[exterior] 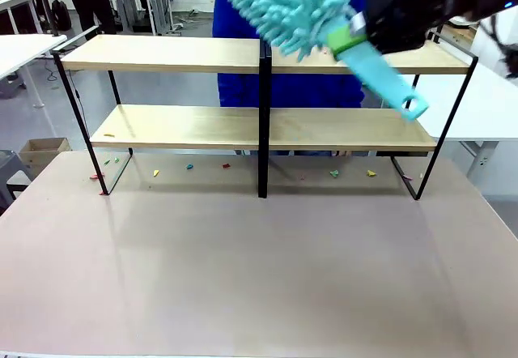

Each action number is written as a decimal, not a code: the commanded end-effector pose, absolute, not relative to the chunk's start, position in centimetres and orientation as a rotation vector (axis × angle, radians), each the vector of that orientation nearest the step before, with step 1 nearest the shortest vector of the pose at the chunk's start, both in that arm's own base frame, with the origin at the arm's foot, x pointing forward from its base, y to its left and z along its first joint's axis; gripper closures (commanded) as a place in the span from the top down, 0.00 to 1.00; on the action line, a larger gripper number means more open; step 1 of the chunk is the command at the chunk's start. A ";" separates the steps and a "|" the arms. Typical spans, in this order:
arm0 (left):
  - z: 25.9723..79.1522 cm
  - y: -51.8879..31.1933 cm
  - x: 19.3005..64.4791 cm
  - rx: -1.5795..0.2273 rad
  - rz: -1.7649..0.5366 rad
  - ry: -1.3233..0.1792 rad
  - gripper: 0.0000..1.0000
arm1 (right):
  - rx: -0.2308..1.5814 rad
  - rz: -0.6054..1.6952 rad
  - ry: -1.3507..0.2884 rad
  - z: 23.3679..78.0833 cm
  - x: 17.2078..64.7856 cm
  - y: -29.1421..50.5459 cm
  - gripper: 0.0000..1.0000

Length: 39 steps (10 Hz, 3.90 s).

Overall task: Clean the shelves.
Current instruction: Clean a randomly selected level of the Shelf with the Duster.

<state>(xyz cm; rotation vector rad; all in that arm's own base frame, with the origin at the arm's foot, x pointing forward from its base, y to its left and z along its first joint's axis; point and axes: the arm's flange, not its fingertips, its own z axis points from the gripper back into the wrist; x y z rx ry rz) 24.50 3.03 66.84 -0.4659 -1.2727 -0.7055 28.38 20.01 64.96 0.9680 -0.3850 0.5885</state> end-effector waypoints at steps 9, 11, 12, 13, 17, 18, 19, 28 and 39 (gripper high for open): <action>66.7 2.9 24.5 -0.461 -0.698 -1.269 1.00 | 0.574 0.665 0.044 54.8 32.0 39.8 0.12; 66.7 2.9 24.5 -0.461 -0.698 -1.269 1.00 | 0.557 0.580 -0.041 54.1 34.0 42.1 0.12; 66.7 2.9 24.5 -0.461 -0.698 -1.269 1.00 | 0.580 0.538 -0.101 53.8 35.0 42.8 0.12; 66.7 2.9 24.5 -0.461 -0.698 -1.269 1.00 | 0.593 0.473 -0.145 53.6 35.8 42.9 0.12; 66.7 2.9 24.5 -0.461 -0.698 -1.269 1.00 | 0.544 0.337 -0.228 51.7 39.3 44.5 0.12; 66.7 2.9 24.5 -0.461 -0.698 -1.269 1.00 | 0.521 0.317 -0.236 51.4 40.3 45.0 0.12; 66.7 2.9 24.5 -0.461 -0.698 -1.269 1.00 | 0.507 0.313 -0.251 51.1 41.0 45.6 0.12; 66.7 2.9 24.5 -0.461 -0.698 -1.269 1.00 | 0.396 0.625 -0.057 50.7 40.8 49.9 0.12; 66.7 2.9 24.5 -0.461 -0.698 -1.269 1.00 | 0.612 0.809 0.002 62.4 33.5 30.2 0.12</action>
